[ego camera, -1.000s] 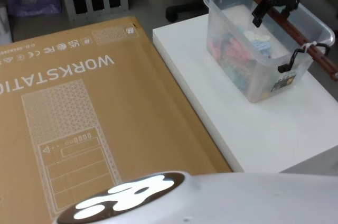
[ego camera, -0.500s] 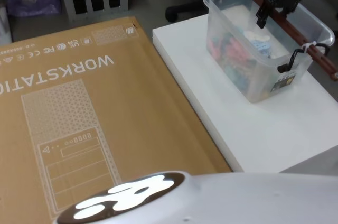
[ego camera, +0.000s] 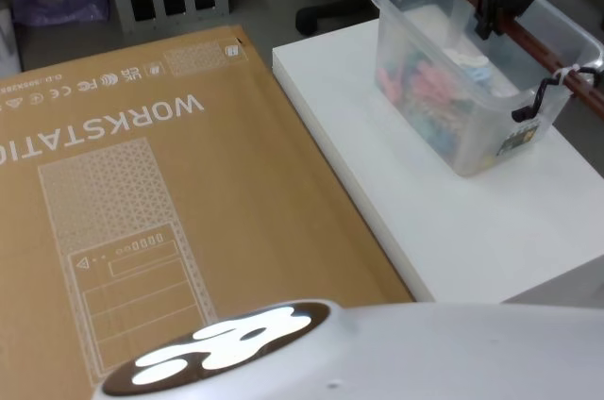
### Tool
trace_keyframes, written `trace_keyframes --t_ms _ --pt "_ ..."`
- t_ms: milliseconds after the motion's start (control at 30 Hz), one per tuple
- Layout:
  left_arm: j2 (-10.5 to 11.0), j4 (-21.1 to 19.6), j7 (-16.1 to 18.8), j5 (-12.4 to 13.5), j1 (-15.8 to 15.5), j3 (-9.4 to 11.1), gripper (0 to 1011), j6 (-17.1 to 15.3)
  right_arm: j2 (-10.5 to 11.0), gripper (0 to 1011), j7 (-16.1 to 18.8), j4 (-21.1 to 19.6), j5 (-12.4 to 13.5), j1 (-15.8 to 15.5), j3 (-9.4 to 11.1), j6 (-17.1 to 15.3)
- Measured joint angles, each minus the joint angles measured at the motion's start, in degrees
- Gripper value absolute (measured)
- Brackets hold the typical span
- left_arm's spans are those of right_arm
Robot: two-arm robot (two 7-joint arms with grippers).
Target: Use one hand to grasp the basket and place it at the designated location.
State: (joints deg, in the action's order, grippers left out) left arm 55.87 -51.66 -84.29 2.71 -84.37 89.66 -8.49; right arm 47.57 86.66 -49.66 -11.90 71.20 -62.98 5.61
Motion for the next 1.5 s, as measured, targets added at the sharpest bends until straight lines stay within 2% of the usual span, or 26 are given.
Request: trace_keyframes --t_ms 433,833,1100,1500 --pt "0.0 0.0 0.0 0.0 0.0 0.0 0 0.0 1.2 237 -0.1 -1.6 0.3 -0.2 0.6 -0.5" --pt "0.0 0.0 0.0 0.0 0.0 0.0 0 0.0 3.7 237 -0.1 -6.7 1.9 -0.1 2.2 -1.1" --pt "0.0 0.0 0.0 0.0 0.0 0.0 0 0.0 5.6 237 -0.1 -10.8 3.2 0.1 3.5 -1.4" --pt "0.0 0.0 0.0 0.0 0.0 0.0 0 0.0 8.7 237 -0.1 -20.6 3.9 1.0 4.9 -0.4"
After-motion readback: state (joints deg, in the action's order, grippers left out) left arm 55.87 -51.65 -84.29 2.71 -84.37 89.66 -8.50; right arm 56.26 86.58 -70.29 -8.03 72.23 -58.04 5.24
